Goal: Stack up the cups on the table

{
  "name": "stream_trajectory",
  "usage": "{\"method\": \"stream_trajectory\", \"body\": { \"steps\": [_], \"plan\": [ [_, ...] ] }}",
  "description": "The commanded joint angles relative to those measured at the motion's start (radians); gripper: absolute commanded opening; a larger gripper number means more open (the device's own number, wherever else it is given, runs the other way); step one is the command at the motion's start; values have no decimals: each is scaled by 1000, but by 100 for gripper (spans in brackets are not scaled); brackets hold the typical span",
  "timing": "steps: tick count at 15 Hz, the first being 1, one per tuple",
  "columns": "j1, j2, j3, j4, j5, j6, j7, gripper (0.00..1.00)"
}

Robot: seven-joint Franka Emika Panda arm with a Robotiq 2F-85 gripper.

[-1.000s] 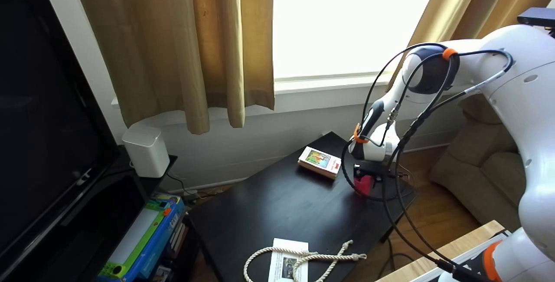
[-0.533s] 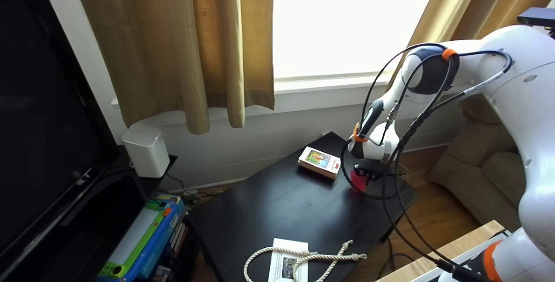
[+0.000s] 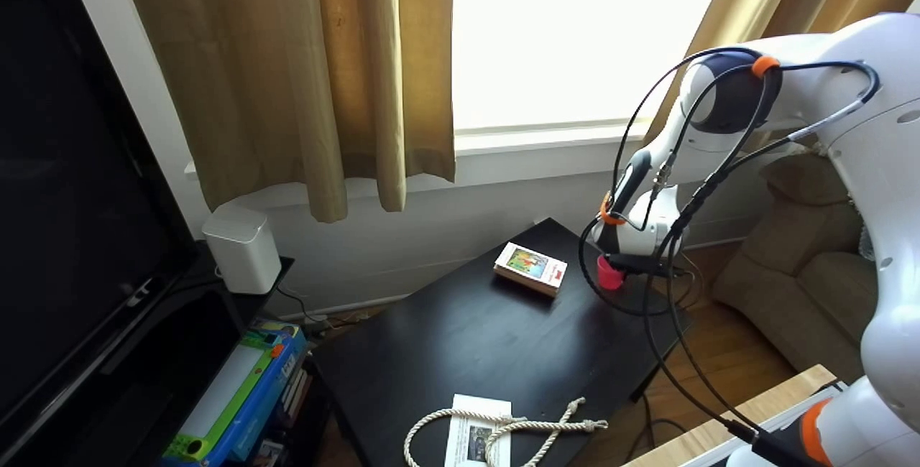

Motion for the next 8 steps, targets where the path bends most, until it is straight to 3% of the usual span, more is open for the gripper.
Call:
{"method": "stream_trajectory", "body": {
  "steps": [1,5,8],
  "plan": [
    [23,-123,-35,-174,32,133,34,1],
    [-15,-209,-23,-266,46,221,41,1],
    [-101,-218,34,-240,37,192,54,1]
  ]
}}
